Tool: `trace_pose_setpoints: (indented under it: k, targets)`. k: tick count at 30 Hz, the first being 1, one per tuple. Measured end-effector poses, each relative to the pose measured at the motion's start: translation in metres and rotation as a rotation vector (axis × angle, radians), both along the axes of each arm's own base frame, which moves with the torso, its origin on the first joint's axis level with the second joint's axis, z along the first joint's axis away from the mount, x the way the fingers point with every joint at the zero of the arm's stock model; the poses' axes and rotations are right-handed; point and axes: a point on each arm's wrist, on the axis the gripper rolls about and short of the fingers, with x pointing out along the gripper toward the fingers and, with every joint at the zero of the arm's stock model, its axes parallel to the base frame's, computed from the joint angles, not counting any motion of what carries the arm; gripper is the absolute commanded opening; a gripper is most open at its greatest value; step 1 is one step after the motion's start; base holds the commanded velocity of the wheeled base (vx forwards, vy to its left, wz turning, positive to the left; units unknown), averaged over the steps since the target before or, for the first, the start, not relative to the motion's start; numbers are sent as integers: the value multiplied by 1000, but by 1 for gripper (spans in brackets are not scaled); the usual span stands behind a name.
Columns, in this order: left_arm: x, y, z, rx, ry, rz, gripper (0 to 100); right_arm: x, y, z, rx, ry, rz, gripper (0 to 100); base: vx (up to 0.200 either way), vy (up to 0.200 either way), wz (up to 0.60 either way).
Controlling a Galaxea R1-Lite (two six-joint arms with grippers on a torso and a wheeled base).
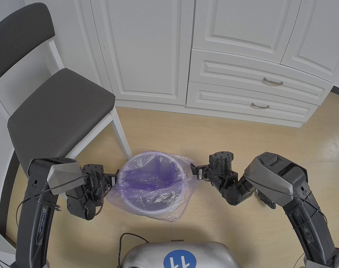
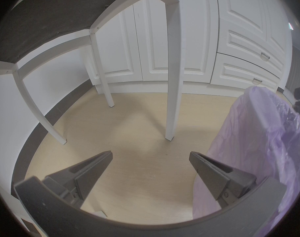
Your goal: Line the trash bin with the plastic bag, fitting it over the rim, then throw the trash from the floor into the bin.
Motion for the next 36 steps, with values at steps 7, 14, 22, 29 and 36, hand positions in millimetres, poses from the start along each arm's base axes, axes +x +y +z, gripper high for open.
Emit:
trace_pose_setpoints:
  k: [7,14,22,29,36]
  targets:
    - [-18,4,22,-15,28,-59,100,-16,-3,18,-13,23,10,100,0,0,0]
    - [-48,6,54,-42,96,-168,100,-47,-12,53,-79,46,47,100,0,0,0]
    - [-67,7,70,25,128,-223,100,-92,-6,69,-163,87,172,100,0,0,0]
    - [-80,13,72,84,213,-239,100,-97,3,55,-184,118,212,100,0,0,0]
    - [-86,17,75,102,249,-240,100,-98,5,31,-201,188,256,100,0,0,0]
